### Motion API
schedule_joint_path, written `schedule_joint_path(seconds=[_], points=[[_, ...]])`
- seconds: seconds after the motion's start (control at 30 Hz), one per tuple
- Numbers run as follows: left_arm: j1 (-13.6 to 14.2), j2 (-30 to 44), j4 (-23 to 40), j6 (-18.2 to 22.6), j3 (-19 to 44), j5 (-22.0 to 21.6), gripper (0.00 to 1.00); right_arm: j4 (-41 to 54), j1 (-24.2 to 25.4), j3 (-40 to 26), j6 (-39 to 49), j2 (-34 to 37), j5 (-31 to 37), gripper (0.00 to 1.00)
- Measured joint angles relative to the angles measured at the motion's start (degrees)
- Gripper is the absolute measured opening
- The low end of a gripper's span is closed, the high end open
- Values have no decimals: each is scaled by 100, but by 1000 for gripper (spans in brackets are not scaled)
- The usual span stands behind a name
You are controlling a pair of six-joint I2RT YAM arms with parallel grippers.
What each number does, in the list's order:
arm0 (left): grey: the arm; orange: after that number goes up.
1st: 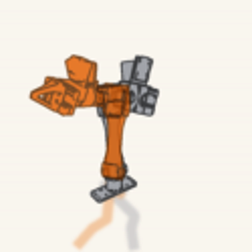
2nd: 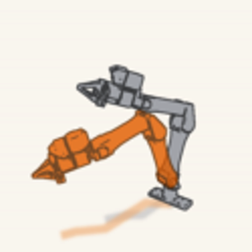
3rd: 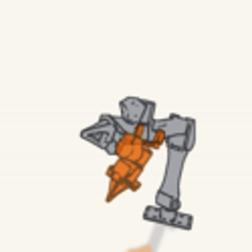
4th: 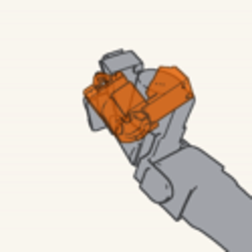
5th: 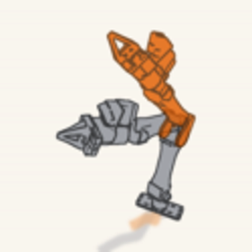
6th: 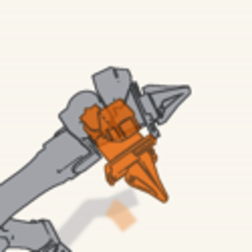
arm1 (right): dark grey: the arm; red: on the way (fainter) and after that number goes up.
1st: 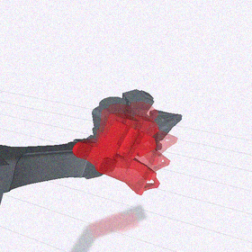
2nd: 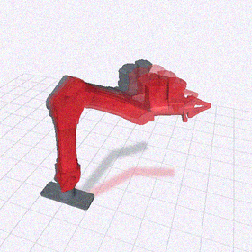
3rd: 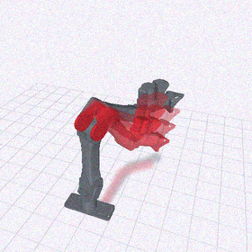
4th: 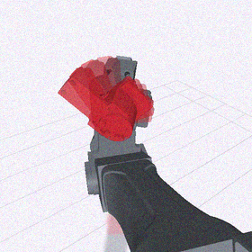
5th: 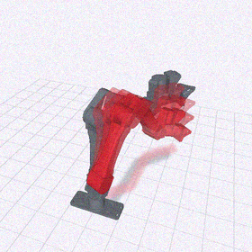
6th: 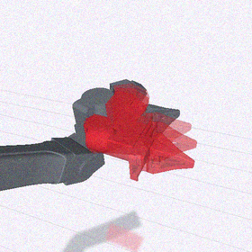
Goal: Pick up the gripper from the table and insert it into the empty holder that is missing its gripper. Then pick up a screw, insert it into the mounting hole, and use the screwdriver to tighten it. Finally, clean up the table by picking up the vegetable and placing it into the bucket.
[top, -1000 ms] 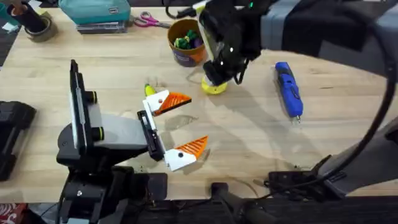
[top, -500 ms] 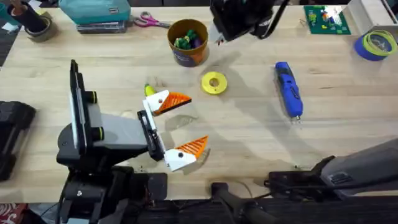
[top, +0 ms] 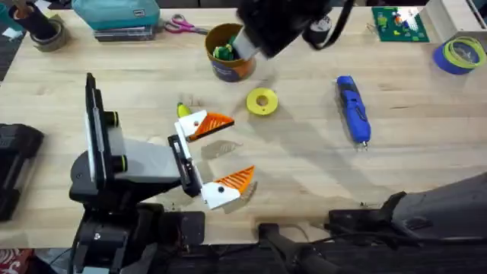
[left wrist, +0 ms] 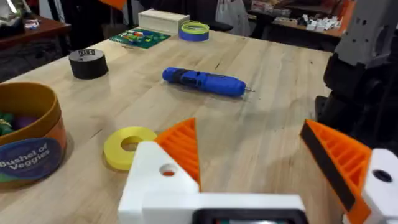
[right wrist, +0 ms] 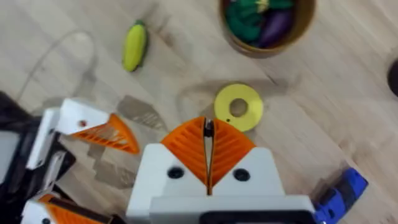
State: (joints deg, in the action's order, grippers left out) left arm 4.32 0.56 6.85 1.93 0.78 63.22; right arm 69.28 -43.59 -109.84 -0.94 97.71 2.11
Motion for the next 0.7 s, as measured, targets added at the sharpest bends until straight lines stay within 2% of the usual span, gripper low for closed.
schedule_joint_path(seconds=[0.33, 0.7], points=[[0, 2, 0, 0, 0, 0, 985, -31, -1120, -2, 102, 2, 0, 6], [0, 2, 0, 2, 0, 0, 985, -29, -1665, -2, 102, 2, 0, 6]])
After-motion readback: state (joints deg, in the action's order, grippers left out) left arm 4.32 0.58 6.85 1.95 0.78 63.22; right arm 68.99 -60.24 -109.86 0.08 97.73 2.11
